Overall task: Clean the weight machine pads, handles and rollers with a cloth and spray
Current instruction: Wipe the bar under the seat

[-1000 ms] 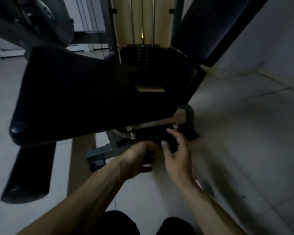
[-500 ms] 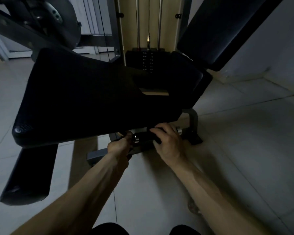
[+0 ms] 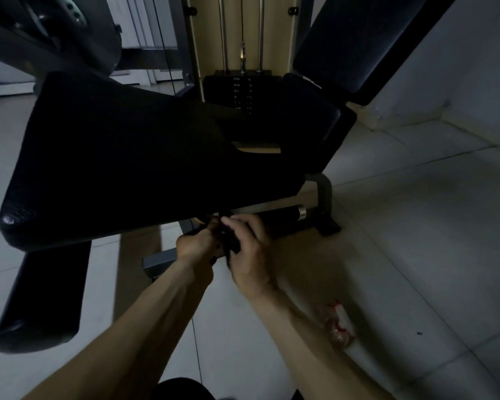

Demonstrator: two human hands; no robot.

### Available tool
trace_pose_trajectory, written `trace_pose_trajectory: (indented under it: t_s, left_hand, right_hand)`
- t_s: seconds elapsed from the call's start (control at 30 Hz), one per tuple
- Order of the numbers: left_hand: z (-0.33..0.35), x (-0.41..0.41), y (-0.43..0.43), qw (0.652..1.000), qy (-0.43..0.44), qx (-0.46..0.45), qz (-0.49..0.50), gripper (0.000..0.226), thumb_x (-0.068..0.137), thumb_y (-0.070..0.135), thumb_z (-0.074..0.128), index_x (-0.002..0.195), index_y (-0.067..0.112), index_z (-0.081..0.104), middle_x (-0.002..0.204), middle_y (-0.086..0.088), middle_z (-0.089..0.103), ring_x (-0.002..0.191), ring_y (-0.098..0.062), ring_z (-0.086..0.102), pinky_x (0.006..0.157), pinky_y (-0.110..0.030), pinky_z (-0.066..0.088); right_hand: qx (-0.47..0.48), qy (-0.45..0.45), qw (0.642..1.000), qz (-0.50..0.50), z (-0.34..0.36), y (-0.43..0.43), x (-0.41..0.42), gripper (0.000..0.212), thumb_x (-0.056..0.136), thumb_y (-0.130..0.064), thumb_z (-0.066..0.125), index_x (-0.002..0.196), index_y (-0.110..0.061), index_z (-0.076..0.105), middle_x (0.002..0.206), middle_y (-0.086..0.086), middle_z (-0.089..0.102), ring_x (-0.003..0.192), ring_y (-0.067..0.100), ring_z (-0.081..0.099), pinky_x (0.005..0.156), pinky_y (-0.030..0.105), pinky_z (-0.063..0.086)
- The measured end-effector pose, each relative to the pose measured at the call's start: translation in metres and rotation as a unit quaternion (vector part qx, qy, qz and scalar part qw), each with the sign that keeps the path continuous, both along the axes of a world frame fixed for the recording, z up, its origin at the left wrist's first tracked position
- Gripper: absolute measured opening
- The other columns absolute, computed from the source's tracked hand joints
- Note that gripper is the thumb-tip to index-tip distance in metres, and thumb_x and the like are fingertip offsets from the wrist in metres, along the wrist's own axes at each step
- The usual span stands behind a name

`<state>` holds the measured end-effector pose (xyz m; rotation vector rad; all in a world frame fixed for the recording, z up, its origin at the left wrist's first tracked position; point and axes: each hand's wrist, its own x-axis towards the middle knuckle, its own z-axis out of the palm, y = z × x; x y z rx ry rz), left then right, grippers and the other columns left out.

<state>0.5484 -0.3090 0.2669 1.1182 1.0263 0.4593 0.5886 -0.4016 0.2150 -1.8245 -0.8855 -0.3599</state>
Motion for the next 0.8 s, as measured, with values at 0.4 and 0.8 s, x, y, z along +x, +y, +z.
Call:
trace_pose_trajectory:
  t_s: [0.4,0.8]
  left_hand:
    - [-0.006,0.001,-0.002,0.999,-0.02,0.026,-0.012,0.02,0.099,0.031,0.067,0.102,0.011,0.062,0.092,-0.002,0.063,0.084,-0.015,0.058,0.07,-0.029,0.046]
    - [-0.008,0.002,-0.003,0.999,-0.011,0.031,0.001,0.04,0.097,0.032,0.07,0.123,0.004,0.06,0.101,-0.004,0.068,0.092,-0.016,0.064,0.081,-0.034,0.048]
  right_hand:
    - [0.286,0.317,0.881,-0.203,0.004,-0.015,0.03,0.033,0.091,0.008,0.067,0.119,-0.009,0.067,0.125,-0.003,0.058,0.118,0.008,0.058,0.084,-0.001,0.044]
    - [0.46,0.515,0.691,-0.214,0.018,-0.024,0.039,0.035,0.096,0.002,0.064,0.125,-0.017,0.062,0.126,0.006,0.06,0.109,0.022,0.06,0.076,0.01,0.05]
